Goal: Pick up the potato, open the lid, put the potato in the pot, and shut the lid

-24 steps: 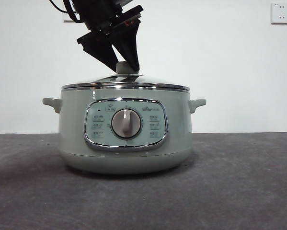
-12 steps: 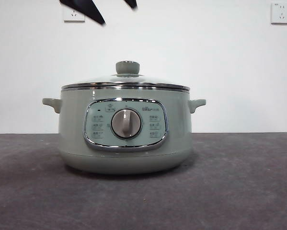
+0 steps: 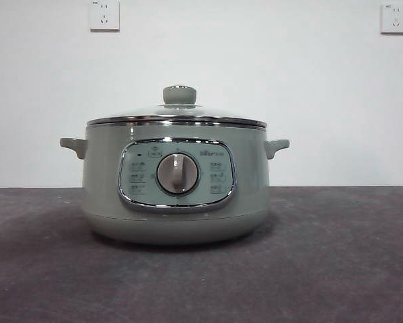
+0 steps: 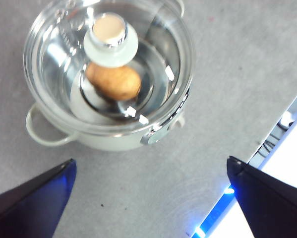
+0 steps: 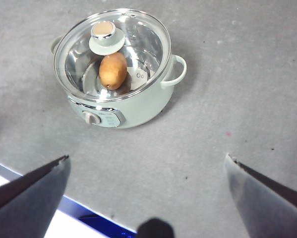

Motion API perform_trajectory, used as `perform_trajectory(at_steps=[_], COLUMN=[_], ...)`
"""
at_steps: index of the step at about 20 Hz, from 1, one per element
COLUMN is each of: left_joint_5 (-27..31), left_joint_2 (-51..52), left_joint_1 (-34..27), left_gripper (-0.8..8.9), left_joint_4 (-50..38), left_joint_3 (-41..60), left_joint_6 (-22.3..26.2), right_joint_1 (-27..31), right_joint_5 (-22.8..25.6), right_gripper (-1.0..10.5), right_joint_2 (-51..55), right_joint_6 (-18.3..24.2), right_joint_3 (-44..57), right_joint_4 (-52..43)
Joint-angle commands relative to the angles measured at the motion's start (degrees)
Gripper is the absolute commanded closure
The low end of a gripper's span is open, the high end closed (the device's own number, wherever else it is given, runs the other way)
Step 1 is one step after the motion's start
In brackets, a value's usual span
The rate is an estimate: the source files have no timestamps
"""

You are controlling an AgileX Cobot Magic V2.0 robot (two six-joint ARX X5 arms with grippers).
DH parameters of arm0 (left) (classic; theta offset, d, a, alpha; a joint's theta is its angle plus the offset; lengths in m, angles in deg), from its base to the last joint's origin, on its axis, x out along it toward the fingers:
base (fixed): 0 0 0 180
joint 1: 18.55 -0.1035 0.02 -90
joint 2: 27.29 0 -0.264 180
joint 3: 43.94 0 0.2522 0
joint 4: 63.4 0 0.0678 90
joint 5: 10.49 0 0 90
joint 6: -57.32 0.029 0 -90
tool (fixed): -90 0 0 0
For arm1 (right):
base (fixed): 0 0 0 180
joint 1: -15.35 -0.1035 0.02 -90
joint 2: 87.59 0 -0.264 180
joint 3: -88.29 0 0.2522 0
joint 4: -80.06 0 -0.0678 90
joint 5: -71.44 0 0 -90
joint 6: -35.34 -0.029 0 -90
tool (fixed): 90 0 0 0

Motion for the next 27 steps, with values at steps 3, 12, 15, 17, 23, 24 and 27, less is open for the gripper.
perform_trajectory(at_steps=[3, 12, 15, 17, 23, 24, 27], left_joint_5=[-1.92, -1.79, -1.81, -1.36, -3.80, -7.74, -12.31], left_joint_2=[2.01, 2.64, 2.64, 2.10, 5.90, 7.87, 16.61], left_joint_1=[0.00, -0.02, -0.02, -0.17, -6.93, -10.12, -18.97], left_gripper=[8.22, 8.16, 8.16, 8.16, 8.15, 8.15, 8.15], left_joint_4=[-0.20, -0.20, -0.20, -0.52, -3.54, -6.56, -23.63], left_joint_3=[0.44, 0.44, 0.44, 0.44, 3.30, 6.64, 23.10], left_joint_6=[0.39, 0.04, 0.02, 0.04, 15.78, 13.88, 7.63], right_joint_1=[-0.04, -0.04, -0.04, -0.04, -0.04, -0.04, -0.04], right_joint_5=[1.20, 4.66, 4.72, 4.72, 4.72, 4.74, 4.74], right_gripper=[9.6, 9.5, 9.5, 9.5, 9.5, 9.5, 9.5], right_joint_2=[-0.57, -0.59, -0.57, -0.57, -0.57, -0.57, -0.57], right_joint_6=[1.55, 1.60, 1.60, 1.60, 1.60, 1.60, 1.60], right_joint_3=[0.31, 0.31, 0.31, 0.31, 0.31, 0.31, 0.31], right_joint_4=[1.42, 1.40, 1.40, 1.40, 1.40, 1.40, 1.40])
